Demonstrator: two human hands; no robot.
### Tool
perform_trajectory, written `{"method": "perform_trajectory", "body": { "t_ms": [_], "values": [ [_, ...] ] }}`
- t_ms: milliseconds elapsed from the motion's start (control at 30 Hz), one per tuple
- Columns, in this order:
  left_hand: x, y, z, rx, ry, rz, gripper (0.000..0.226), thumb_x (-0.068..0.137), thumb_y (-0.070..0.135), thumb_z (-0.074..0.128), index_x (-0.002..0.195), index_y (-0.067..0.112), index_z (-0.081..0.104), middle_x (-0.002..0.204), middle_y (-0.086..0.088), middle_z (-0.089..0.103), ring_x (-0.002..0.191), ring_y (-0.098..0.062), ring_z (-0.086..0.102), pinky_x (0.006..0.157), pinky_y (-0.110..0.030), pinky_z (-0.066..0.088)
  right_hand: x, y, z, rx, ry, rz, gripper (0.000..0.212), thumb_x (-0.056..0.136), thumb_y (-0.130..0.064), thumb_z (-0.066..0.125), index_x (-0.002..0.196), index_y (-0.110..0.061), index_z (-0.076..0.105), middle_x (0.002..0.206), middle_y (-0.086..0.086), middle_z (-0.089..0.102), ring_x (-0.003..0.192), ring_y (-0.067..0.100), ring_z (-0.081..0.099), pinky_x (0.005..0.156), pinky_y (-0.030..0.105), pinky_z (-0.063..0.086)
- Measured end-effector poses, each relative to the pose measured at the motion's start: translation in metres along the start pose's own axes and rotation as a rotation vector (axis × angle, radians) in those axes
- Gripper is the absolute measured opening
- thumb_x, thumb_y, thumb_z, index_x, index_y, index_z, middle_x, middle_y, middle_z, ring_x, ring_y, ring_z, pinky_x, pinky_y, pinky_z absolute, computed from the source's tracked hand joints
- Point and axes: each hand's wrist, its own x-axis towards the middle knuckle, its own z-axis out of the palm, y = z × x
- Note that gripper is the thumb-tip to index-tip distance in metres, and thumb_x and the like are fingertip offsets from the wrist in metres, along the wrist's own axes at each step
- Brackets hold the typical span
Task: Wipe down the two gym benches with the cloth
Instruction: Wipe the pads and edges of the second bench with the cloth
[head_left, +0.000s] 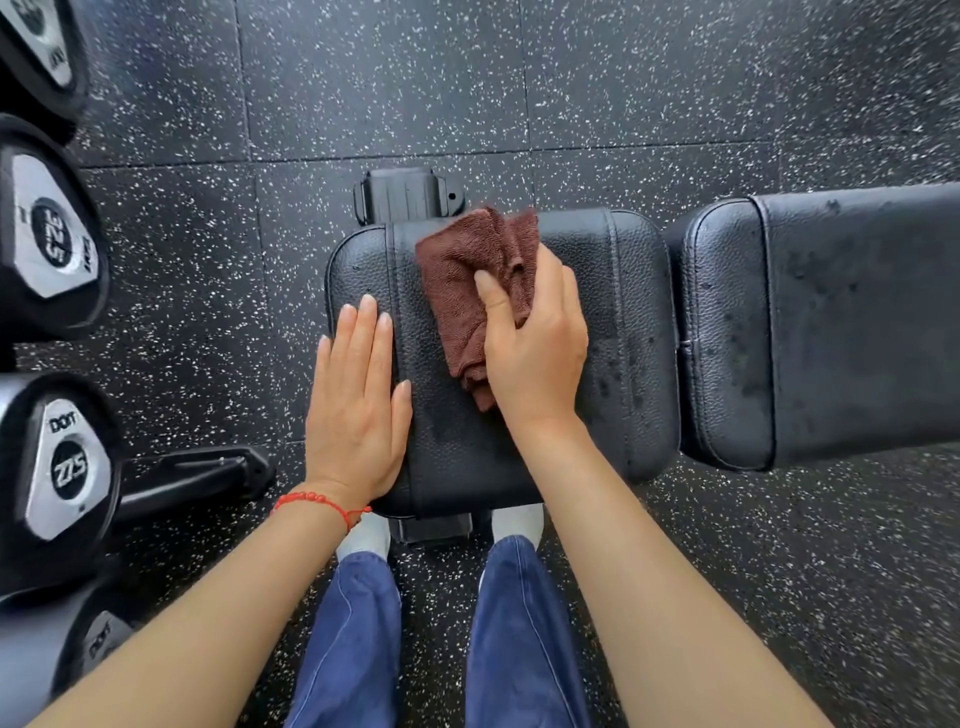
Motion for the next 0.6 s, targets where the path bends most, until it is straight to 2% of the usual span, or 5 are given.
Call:
{"method": "perform_trajectory", "body": {
  "t_ms": [167,267,467,600],
  "values": [
    [0.000,0.000,0.001,0.011,-0.001,0.000,0.053,0.095,0.020,0.029,0.140,-0.009,0.028,0.149,-0.022,0.021,0.139,-0.034,0.013,0.115,-0.043,0.007,0.000,0.043,-0.050,-0.087,0.166,0.136,0.050,0.085,-0.036,0.055,0.114,0.005,0.055,0.104,0.018,0.062,0.098,0.030,0.057,0.083,0.025,0.036],
    [-0.001,0.001,0.001,0.005,0.006,0.002,0.053,0.095,0.020,0.029,0.140,-0.009,0.027,0.149,-0.024,0.022,0.139,-0.034,0.012,0.116,-0.040,0.004,-0.008,0.065,-0.078,-0.115,0.222,0.228,0.043,0.088,-0.031,0.057,0.113,0.003,0.055,0.105,0.017,0.062,0.099,0.029,0.057,0.081,0.019,0.034],
    [-0.002,0.001,0.003,-0.004,0.006,-0.009,0.053,0.095,0.020,0.028,0.141,-0.007,0.025,0.150,-0.023,0.021,0.140,-0.033,0.011,0.115,-0.044,0.007,-0.029,0.044,-0.057,-0.101,0.258,0.291,0.046,0.088,-0.028,0.060,0.116,0.007,0.053,0.107,0.019,0.060,0.101,0.031,0.056,0.081,0.014,0.029],
    [-0.002,-0.001,0.001,-0.006,-0.009,0.000,0.053,0.096,0.020,0.028,0.141,-0.007,0.026,0.150,-0.022,0.022,0.140,-0.032,0.012,0.114,-0.047,0.012,-0.055,0.022,-0.041,-0.057,0.186,0.236,0.052,0.086,-0.034,0.056,0.116,0.008,0.053,0.105,0.020,0.061,0.100,0.026,0.054,0.082,0.011,0.029]
  ]
}}
